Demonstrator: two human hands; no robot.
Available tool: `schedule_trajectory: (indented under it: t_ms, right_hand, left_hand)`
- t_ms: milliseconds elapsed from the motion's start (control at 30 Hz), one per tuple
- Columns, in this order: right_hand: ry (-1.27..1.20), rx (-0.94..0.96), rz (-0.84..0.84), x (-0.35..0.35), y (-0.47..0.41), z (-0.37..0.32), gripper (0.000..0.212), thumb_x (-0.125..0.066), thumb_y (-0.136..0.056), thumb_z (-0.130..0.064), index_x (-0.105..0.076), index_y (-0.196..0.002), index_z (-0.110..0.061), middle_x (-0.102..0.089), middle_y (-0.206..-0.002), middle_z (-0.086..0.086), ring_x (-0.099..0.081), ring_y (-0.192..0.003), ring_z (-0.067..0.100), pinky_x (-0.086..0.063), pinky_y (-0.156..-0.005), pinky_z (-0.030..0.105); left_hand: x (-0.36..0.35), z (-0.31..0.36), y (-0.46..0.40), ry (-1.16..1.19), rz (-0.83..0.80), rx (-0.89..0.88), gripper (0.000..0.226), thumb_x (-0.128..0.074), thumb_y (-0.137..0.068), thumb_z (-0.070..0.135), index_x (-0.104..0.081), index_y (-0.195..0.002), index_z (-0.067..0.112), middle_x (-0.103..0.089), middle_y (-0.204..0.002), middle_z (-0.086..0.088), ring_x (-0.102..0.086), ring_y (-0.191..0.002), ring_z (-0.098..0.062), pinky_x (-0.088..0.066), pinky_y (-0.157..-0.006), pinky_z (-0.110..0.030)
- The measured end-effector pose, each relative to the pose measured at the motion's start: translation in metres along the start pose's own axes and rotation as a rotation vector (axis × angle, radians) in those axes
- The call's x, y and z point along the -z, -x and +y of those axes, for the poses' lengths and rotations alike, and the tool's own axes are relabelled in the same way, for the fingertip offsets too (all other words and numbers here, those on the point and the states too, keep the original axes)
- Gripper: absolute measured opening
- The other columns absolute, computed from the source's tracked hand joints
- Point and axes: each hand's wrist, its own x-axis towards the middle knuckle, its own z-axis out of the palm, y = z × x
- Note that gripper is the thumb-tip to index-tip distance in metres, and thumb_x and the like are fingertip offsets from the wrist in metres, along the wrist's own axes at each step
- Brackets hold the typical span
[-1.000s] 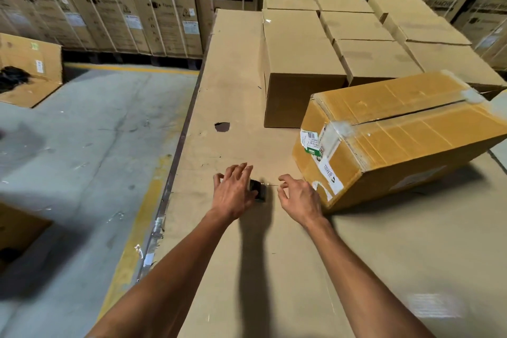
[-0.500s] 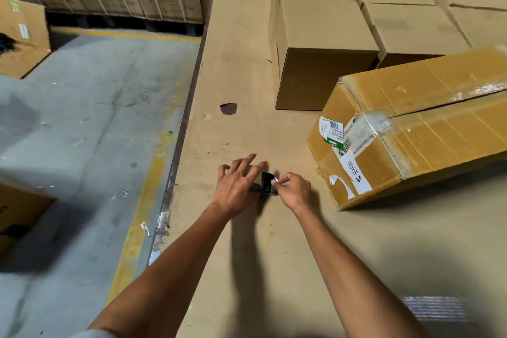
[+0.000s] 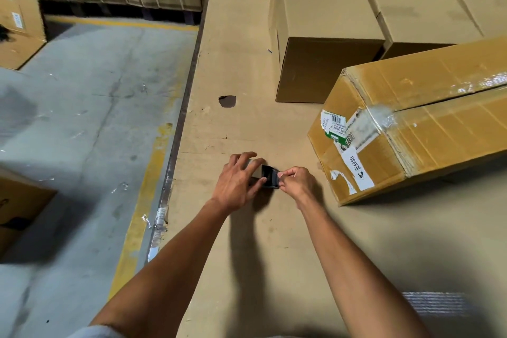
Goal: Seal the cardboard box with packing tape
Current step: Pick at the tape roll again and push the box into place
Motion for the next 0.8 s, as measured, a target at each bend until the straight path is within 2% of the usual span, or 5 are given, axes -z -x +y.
schedule_trajectory:
  t_ms: [200, 400, 500, 667, 800]
  right_hand:
    - [-0.117, -0.056, -0.021, 0.0, -0.001, -0.002, 0.01, -0.075, -0.096, -0.008, -0.075, -0.102, 0.0, -0.08, -0.099, 0.022, -0.08, -0.096, 0.034, -0.063, -0.093, 0.046]
    - [-0.344, -0.148, -0.091, 0.002, 0.002, -0.002, 0.012, -0.057, -0.102, 0.009, -0.061, -0.094, 0.001, -0.07, -0.122, 0.036, -0.072, -0.115, 0.046, -0.06, -0.098, 0.048]
    - [-0.383, -0.156, -0.141, 0.006, 0.001, 0.002, 0.011, -0.052, -0.104, 0.009, -0.058, -0.11, 0.003, -0.069, -0.125, 0.034, -0.071, -0.117, 0.045, -0.059, -0.099, 0.047]
    - [-0.413, -0.162, -0.326, 0.027, -0.001, 0.006, 0.008, -0.058, -0.104, 0.004, -0.059, -0.112, 0.002, -0.065, -0.132, 0.036, -0.066, -0.124, 0.048, -0.054, -0.106, 0.049]
    - [-0.455, -0.194, -0.399, 0.037, 0.0, 0.013, 0.012, -0.057, -0.104, 0.006, -0.06, -0.115, 0.002, -0.062, -0.137, 0.037, -0.065, -0.118, 0.043, -0.048, -0.114, 0.054]
  left_hand:
    - [0.001, -0.009, 0.008, 0.293, 0.04, 0.055, 0.043, -0.067, -0.107, 0.042, -0.06, -0.145, 0.025, -0.049, -0.155, -0.007, -0.04, -0.144, -0.029, -0.041, -0.12, -0.048]
    - [0.005, -0.014, 0.011, 0.412, 0.003, 0.088, 0.041, -0.065, -0.108, 0.042, -0.057, -0.147, 0.035, -0.036, -0.169, -0.002, -0.035, -0.155, -0.026, -0.035, -0.124, -0.046]
    - [0.007, -0.015, 0.009, 0.334, -0.002, 0.059, 0.047, -0.063, -0.108, 0.045, -0.054, -0.154, 0.034, -0.028, -0.176, -0.002, -0.032, -0.159, -0.028, -0.032, -0.128, -0.048]
    - [0.002, -0.005, 0.01, -0.011, 0.002, -0.034, 0.054, -0.048, -0.114, 0.044, -0.04, -0.167, 0.034, -0.013, -0.182, 0.0, -0.011, -0.169, -0.029, -0.022, -0.133, -0.054]
    - [-0.003, 0.004, 0.015, -0.092, -0.046, -0.059, 0.056, -0.041, -0.116, 0.043, -0.032, -0.17, 0.034, -0.013, -0.182, -0.002, 0.001, -0.169, -0.031, -0.02, -0.133, -0.059]
